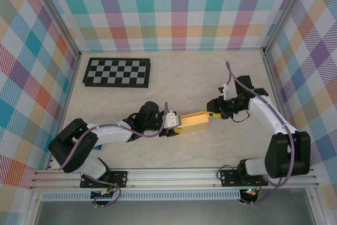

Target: Fold the paper box

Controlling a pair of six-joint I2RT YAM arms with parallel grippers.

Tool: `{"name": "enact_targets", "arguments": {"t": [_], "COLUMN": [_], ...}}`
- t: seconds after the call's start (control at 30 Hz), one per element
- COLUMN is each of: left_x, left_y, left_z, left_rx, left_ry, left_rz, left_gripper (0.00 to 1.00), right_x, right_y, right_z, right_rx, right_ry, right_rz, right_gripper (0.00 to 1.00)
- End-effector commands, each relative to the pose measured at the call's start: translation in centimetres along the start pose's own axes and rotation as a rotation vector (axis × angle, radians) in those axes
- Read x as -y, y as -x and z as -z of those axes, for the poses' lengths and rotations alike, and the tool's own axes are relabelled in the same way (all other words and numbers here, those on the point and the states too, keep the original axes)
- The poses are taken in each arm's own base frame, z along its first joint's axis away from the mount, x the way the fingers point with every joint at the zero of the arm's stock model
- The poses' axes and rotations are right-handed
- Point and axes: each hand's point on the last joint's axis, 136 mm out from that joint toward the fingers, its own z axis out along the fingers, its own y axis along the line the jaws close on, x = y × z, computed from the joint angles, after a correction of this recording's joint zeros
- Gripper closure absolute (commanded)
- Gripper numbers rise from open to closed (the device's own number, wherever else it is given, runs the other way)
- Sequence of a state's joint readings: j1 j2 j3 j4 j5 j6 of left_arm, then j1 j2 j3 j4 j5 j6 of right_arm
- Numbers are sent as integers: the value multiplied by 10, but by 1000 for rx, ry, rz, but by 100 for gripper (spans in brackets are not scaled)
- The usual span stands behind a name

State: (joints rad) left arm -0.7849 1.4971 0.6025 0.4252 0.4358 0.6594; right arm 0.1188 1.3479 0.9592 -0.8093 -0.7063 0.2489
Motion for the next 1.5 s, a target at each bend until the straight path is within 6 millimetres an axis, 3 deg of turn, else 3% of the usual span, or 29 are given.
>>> {"name": "enact_targets", "arguments": {"t": [0.0, 0.57, 0.77, 0.93, 1.07, 1.23, 1.47], "left_x": [3, 8, 6, 5, 6, 6, 5], "left_y": [8, 6, 7, 9, 8, 9, 8], "left_z": [-4, -5, -5, -5, -5, -5, -7], "left_rx": [18, 4, -3, 0, 0, -3, -12], "left_ry": [-8, -45, -44, -42, -47, -49, -53], "left_rz": [-50, -64, -70, -70, -72, -66, -58], "left_gripper": [44, 44, 44, 44, 44, 44, 44], "right_x": [-2, -8, 5, 22, 29, 15, 11], "right_y": [-5, 7, 12, 3, 3, 6, 3], "right_z": [1, 7, 7, 5, -8, -15, -13], "right_rx": [4, 22, 31, 1, -39, -48, -49], "right_ry": [4, -12, -87, -170, -159, -80, -75], "right_rz": [20, -1, -161, -337, -428, -452, -467], "right_gripper": [57, 55, 53, 49, 60, 61, 64]}}
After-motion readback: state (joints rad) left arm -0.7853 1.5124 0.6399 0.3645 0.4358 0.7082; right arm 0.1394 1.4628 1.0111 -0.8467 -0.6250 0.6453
